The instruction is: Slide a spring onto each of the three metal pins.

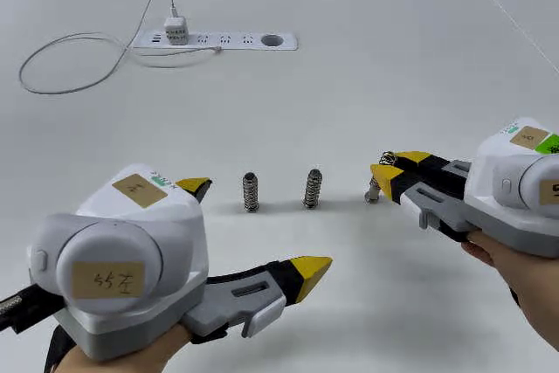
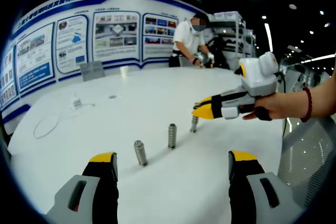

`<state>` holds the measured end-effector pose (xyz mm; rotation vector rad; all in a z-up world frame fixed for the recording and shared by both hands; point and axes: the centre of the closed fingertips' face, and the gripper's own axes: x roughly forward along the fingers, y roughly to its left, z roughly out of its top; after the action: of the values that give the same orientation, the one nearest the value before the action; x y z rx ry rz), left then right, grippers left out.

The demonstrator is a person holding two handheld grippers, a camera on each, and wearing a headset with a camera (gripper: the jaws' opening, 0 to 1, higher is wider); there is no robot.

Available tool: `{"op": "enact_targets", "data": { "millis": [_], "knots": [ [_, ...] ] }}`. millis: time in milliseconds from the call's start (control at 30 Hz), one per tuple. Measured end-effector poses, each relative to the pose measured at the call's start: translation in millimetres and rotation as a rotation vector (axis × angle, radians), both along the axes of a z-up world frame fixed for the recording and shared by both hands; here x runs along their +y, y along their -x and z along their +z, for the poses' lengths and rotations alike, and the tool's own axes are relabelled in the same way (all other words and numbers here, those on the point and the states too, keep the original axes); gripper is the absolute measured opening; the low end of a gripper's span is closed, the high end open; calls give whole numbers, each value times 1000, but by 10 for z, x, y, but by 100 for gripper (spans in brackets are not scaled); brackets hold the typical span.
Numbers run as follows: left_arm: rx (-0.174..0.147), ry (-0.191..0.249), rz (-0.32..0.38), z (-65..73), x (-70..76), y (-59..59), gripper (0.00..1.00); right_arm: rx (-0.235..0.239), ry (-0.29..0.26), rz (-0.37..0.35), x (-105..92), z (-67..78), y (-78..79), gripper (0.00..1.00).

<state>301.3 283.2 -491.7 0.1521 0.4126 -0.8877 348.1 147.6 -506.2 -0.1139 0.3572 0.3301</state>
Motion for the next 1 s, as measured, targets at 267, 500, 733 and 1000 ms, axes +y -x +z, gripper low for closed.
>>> {"op": "enact_targets", "data": {
  "millis": [267,500,733,1000],
  "knots": [
    [4,-5,7,-17,18,-11,89,29,-6,0,7,-120,8,12],
    [8,6,12,-9,23,-18,89,44,-19,-6,16,-173,21,12],
    [7,4,13,-9,21,-19,89,55,-29,-7,34,-206,37,12],
    [6,-1,18,-11,38,-28,89,61,-47,-14,41,-213,41,12]
  ]
}}
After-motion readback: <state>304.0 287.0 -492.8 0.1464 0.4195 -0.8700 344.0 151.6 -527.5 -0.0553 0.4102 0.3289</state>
